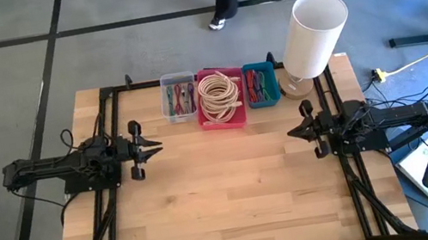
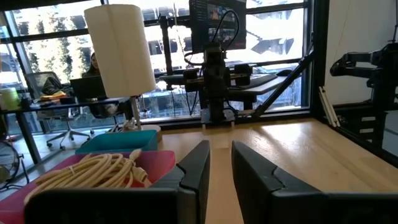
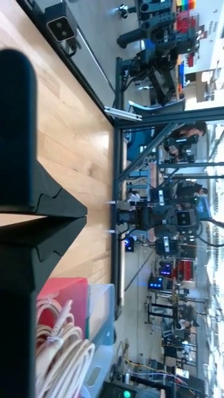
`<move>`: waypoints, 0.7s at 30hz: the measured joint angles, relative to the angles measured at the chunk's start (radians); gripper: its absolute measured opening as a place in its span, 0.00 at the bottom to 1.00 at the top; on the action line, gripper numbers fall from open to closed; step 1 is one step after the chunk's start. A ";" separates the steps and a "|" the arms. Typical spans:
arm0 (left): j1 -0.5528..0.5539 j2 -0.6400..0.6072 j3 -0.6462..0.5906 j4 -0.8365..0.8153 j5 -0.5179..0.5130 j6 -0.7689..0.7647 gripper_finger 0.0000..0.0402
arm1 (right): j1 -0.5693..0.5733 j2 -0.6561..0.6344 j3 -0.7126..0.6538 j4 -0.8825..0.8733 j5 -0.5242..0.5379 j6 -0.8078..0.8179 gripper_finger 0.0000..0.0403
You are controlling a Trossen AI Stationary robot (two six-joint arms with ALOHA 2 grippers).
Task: Pick & Place USB Port
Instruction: Return to Home Position
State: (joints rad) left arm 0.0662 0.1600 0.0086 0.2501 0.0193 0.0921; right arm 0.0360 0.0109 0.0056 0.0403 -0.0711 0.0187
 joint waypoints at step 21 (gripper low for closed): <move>0.000 0.000 0.000 0.000 0.000 0.000 0.15 | 0.000 0.002 0.000 -0.007 0.027 -0.026 0.03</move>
